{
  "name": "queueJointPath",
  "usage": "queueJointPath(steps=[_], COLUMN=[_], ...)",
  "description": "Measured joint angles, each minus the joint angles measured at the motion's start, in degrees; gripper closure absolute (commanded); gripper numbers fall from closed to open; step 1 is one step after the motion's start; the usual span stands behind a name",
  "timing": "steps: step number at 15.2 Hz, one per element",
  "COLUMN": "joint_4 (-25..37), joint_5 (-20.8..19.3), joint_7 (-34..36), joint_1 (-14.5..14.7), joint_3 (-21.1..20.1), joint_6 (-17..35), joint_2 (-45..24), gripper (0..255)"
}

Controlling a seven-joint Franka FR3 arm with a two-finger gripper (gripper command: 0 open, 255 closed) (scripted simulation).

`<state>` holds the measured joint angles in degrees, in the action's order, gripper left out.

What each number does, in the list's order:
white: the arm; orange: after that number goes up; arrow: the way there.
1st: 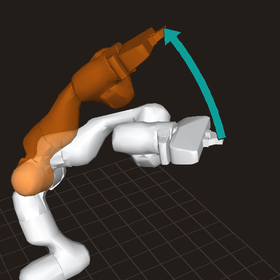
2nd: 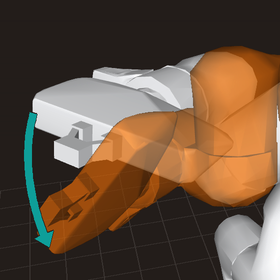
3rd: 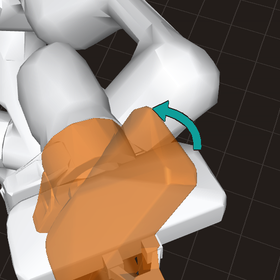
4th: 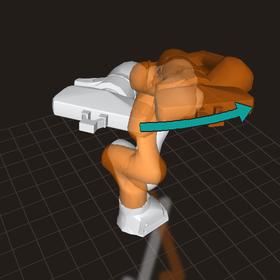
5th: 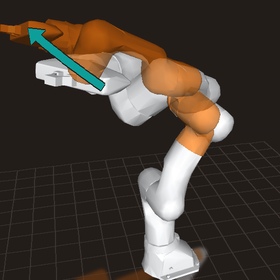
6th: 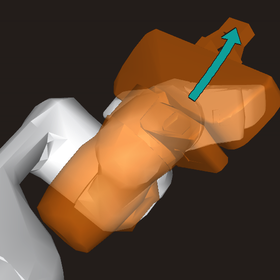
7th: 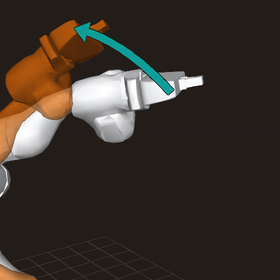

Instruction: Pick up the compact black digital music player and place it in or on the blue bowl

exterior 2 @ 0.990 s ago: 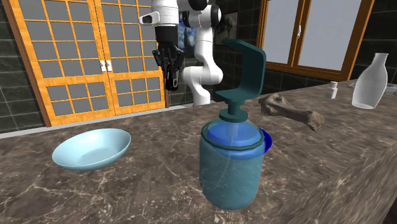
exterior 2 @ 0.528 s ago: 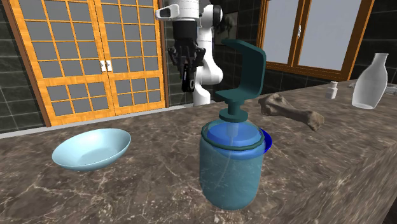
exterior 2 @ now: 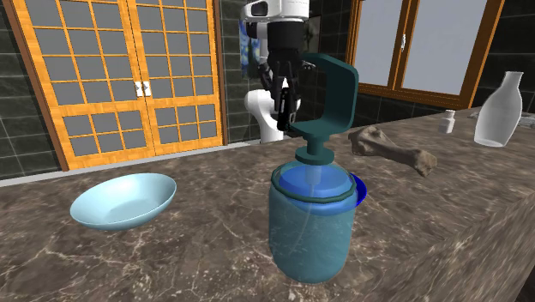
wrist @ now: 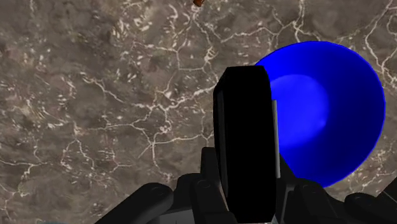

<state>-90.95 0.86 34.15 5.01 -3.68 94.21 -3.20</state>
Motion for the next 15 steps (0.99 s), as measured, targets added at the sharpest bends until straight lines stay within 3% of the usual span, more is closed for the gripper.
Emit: queueJointPath(steps=[5,7,9,15], joint_4=[13.9,22.5,23.8,17.7], joint_5=[-1.1,-1.9,-2.1,-2.0], joint_7=[5.0,6.6,7.6,7.7], joint_1=[3.0,4.3,5.1,5.0], joint_3=[-2.1,-2.6,-2.9,-2.9], joint_6=[-4.1,-6.9,-6.5,-1.4], joint_2=[-9.8,-15.6,-17.3,-16.3], gripper=[255,255,255,255])
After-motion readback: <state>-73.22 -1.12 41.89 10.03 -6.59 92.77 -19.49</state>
